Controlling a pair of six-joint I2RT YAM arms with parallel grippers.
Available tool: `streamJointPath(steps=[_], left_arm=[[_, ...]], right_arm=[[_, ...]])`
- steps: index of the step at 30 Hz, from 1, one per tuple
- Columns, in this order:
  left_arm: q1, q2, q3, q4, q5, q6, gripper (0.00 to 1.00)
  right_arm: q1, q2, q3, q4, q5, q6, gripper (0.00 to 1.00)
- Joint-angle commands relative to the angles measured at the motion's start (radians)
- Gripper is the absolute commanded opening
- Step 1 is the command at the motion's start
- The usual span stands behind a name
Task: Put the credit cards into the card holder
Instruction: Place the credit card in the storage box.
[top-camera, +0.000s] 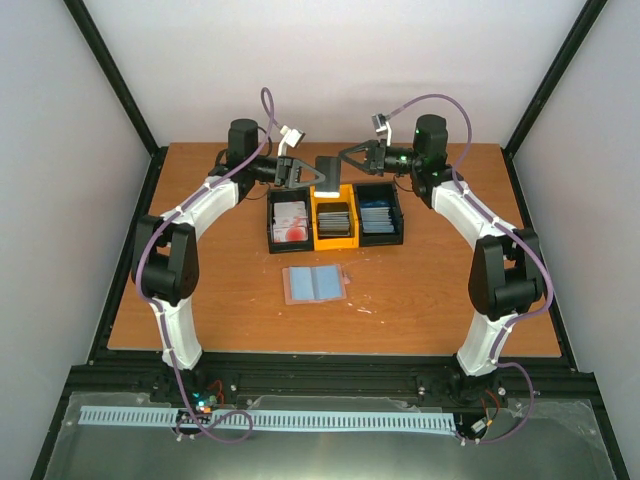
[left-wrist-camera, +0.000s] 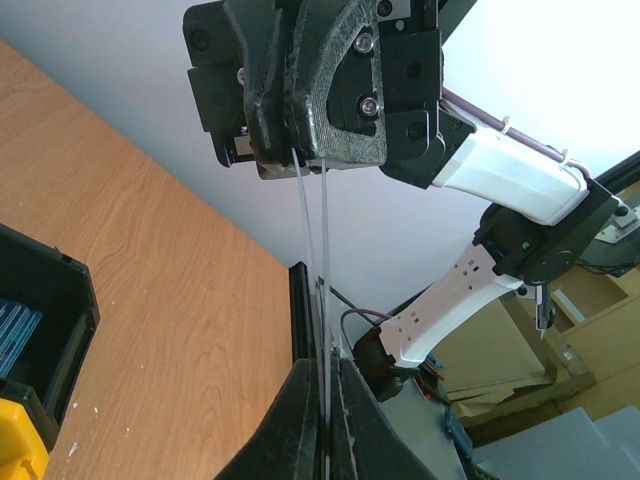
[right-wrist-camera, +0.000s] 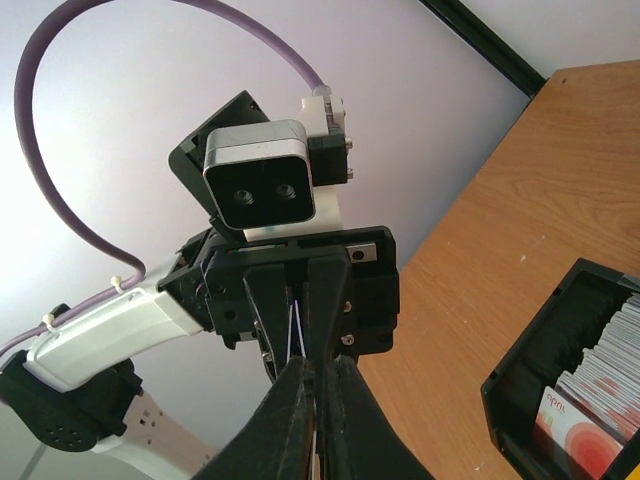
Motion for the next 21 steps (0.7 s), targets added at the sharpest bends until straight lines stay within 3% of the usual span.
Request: streamJointPath(steps=[1, 14, 21], left_arm=[[0.003, -0.046, 0.005, 0.031, 0.024, 0.04, 0.01], [0.003, -0.065, -0.029, 0.217, 0.013, -0.066, 0.01], [0.003, 0.001, 0.015, 0.21, -0.047, -0.125, 0.01]], right_arm=[[0.003, 0.02, 0.011, 0.023, 0.001, 0.018, 0.06], [0.034, 0.035, 0.005, -0.027, -0.084, -0.058, 0.06], [0.051, 0.042, 0.019, -0.126, -0.113, -0.141, 0.11]])
